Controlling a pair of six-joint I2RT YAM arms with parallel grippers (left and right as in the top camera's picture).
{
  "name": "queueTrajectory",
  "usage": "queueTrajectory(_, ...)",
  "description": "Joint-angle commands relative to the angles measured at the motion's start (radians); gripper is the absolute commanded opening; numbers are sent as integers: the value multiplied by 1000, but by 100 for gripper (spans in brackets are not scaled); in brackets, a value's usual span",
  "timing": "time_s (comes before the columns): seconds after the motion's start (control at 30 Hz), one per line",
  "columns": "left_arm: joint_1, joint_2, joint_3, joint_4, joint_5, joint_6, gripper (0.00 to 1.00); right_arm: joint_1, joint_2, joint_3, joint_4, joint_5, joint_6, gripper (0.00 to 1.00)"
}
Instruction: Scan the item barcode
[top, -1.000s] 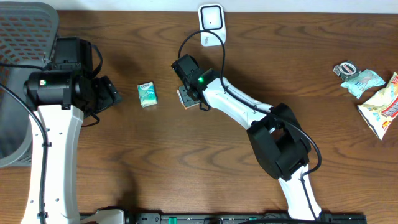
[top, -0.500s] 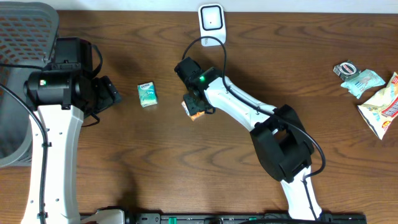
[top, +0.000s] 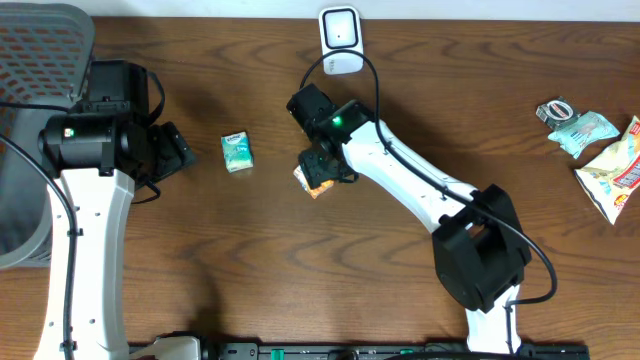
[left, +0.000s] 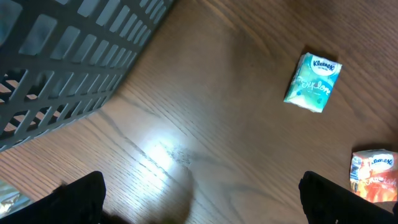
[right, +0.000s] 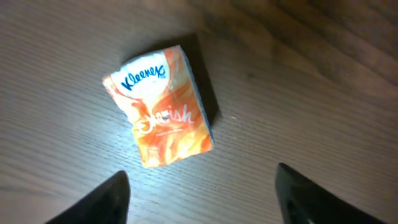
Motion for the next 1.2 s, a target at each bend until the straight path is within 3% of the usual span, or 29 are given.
queueTrajectory(0.0,5,4,4,-3,-10,-9,98,-9,-13,-2,24,35,-2,73)
queueTrajectory(0.2,5,4,4,-3,-10,-9,98,-9,-13,-2,67,144,-16,79)
queueTrajectory(0.4,5,4,4,-3,-10,-9,98,-31,-8,-6,141,147,-189,79)
queueTrajectory(0.53,5,4,4,-3,-10,-9,98,-65,8,-6,160,-8,-316,82)
queueTrajectory(0.67,5,4,4,-3,-10,-9,97,-105,40,-6,150,-174,-391,76)
queueTrajectory(0.93,5,4,4,-3,-10,-9,98,-165,128,-6,153,-414,-501,73)
queueTrajectory(1.17,5,5,4,-3,-10,-9,98,-166,183,-6,149,-449,-512,68)
